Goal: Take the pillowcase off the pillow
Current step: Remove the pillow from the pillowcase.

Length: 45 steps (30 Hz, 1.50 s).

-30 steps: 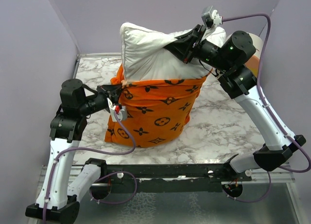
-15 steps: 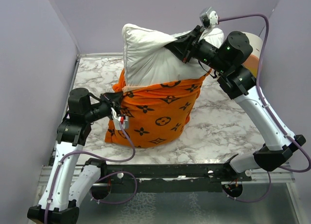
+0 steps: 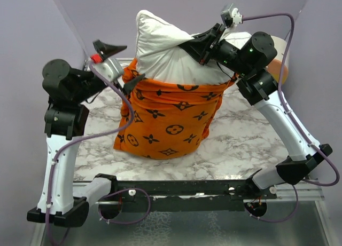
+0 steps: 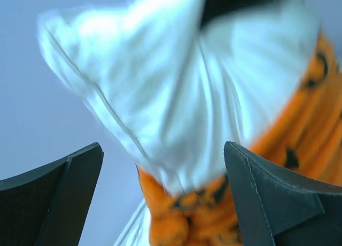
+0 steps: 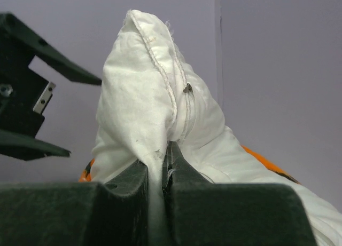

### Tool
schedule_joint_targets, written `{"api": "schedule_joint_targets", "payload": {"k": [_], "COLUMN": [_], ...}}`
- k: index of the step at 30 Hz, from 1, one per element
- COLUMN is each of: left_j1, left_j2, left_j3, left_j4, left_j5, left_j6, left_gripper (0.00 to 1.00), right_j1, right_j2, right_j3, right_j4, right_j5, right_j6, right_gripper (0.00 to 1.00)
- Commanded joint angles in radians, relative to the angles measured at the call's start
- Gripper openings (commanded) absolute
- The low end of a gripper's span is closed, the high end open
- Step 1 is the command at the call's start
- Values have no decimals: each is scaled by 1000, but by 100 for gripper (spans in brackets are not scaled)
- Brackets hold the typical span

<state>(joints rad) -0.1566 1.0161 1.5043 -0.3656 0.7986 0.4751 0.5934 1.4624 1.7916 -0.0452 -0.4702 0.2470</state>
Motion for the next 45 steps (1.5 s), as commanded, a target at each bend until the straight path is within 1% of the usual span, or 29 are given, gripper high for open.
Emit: {"api": "schedule_joint_targets", "payload": {"k": [1,3,4,7,9,11,12,13,14,15,17,18,19,21,23,25,28,32,35,40,45], "left_j1": [4,3,4,2,3,2,3,3,3,3,7,11,16,26,34,38,38,39,38,39,38], "left_j2": [147,220,252,326,369,400,412,422,429,432,431,427,424,419,421,420,423,418,414,401,389], "left_j3": [232,324,358,429,457,453,435,420,405,396,413,427,439,459,484,512,535,521,512,505,488], "left_j4": [224,221,212,154,120,138,188,230,281,323,308,292,281,271,252,227,205,211,205,195,192], "left_j5": [24,33,36,-18,-10,69,129,181,214,234,179,145,123,105,87,66,55,66,87,114,132], "left_j6": [-542,-619,-627,-645,-686,-775,-831,-879,-928,-959,-934,-903,-876,-853,-846,-830,-814,-815,-805,-782,-762], "left_gripper": [99,99,99,99,99,99,99,94,81,61,14,2,0,0,0,0,0,0,0,0,0], "right_j1": [44,70,84,122,145,169,175,176,176,177,172,162,142,89,31,-47,-181,-285,-308,-315,-319], "right_j2": [12,39,52,92,124,169,188,197,189,156,49,-15,-76,-194,-292,-380,-472,-548,-530,-474,-426], "right_j3": [75,116,143,213,257,317,355,375,369,327,151,67,-10,-155,-269,-386,-551,-712,-751,-757,-773], "right_j4": [146,125,112,83,73,45,16,-7,-13,-2,60,94,119,142,105,61,30,38,37,46,120], "right_j5": [-51,-57,-64,-100,-125,-146,-154,-157,-146,-118,3,66,109,171,220,241,212,225,256,304,250], "right_j6": [22,5,-6,-29,-31,-34,-37,-30,-16,-2,16,31,55,129,169,208,279,380,443,523,599], "right_gripper": [1,1,1,1,1,1,2,6,15,26,46,53,59,66,68,69,69,68,64,58,55]}}
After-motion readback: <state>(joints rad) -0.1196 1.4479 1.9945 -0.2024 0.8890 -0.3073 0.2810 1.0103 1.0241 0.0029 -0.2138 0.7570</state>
